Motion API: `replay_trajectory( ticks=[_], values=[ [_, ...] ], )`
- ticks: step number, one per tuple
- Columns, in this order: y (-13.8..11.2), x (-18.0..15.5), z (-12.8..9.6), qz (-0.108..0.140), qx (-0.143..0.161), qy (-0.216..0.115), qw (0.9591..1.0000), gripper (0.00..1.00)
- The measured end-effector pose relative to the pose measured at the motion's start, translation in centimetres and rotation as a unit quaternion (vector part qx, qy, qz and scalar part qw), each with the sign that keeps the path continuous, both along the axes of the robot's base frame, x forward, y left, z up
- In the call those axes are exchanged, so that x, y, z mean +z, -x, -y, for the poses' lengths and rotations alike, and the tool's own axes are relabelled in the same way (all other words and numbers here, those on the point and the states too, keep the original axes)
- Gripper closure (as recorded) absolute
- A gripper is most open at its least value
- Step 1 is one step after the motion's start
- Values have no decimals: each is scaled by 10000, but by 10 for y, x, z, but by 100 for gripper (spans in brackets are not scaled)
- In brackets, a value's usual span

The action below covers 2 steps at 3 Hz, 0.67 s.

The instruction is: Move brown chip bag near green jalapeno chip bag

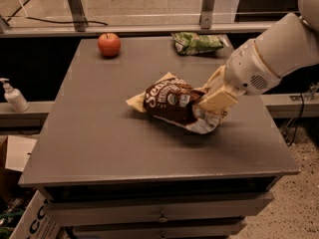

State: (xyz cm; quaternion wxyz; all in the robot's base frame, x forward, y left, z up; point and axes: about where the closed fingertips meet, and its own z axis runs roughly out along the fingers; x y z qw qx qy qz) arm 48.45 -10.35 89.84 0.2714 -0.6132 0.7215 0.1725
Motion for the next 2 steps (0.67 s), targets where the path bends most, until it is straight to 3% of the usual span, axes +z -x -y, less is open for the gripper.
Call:
replay_trajectory(
  ticks=[2],
  values=[
    [-67, 34, 83, 436, -538, 48, 9976, 100]
  ],
)
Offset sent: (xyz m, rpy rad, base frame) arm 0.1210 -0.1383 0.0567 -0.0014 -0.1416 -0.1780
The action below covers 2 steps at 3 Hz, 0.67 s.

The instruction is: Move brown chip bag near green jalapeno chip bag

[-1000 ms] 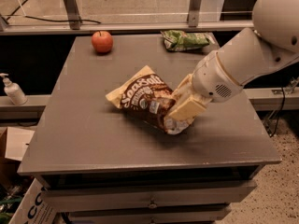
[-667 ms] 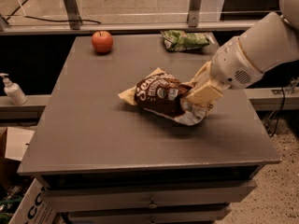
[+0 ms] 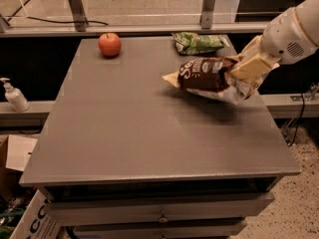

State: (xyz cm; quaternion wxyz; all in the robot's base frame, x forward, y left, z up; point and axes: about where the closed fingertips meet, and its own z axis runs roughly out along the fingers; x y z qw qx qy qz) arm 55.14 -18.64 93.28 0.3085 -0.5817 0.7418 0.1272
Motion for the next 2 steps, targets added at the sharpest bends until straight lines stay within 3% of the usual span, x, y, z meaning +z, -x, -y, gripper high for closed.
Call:
replay_trajectory(
  ticks=[2],
  values=[
    [-74, 6, 60, 168, -352, -54, 9992, 100]
  ],
)
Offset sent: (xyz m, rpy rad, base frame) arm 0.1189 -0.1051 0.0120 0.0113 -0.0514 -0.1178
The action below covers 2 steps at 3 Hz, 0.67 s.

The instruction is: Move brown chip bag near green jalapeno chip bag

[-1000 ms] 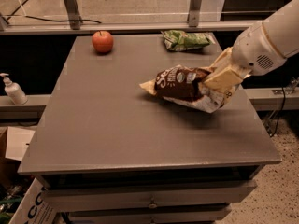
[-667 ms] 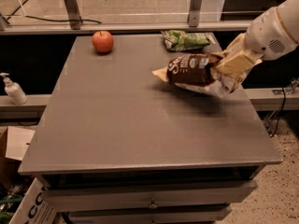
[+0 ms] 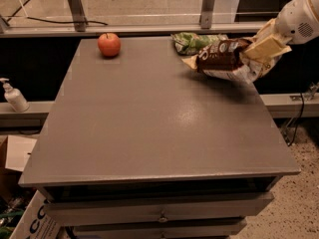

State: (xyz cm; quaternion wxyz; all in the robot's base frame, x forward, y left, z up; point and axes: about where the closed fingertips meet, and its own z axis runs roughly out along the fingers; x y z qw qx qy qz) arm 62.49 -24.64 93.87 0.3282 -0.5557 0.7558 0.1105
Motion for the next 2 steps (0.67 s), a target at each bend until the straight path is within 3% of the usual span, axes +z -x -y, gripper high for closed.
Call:
replay_trajectory(
  ticks=[2],
  values=[
    [-31, -30, 35, -171, -149, 89, 9997, 97]
  ],
)
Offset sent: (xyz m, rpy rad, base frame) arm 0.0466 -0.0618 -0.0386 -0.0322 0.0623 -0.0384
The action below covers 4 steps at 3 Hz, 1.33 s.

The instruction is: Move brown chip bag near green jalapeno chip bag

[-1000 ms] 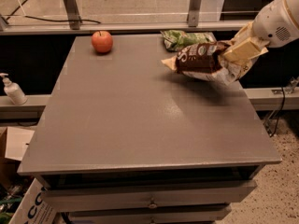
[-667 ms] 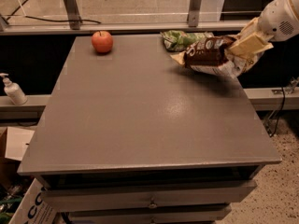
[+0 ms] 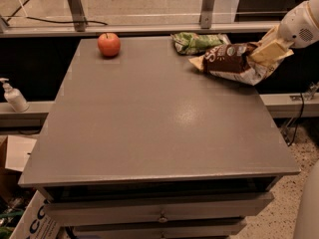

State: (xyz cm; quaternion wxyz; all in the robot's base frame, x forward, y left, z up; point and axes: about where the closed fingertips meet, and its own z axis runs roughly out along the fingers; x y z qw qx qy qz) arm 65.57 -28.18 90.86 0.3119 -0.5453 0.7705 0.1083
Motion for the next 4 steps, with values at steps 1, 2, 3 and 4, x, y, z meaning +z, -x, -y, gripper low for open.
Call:
replay_trajectory(
  ticks=[1, 2, 3, 4],
  values=[
    [-4, -11, -1, -124, 86, -25, 9999, 81],
    [-3, -20, -10, -277, 204, -64, 9994, 57],
    [1, -25, -16, -409, 277, -85, 9987, 34],
    [9, -29, -17, -526, 298, -86, 9981, 10]
  ],
)
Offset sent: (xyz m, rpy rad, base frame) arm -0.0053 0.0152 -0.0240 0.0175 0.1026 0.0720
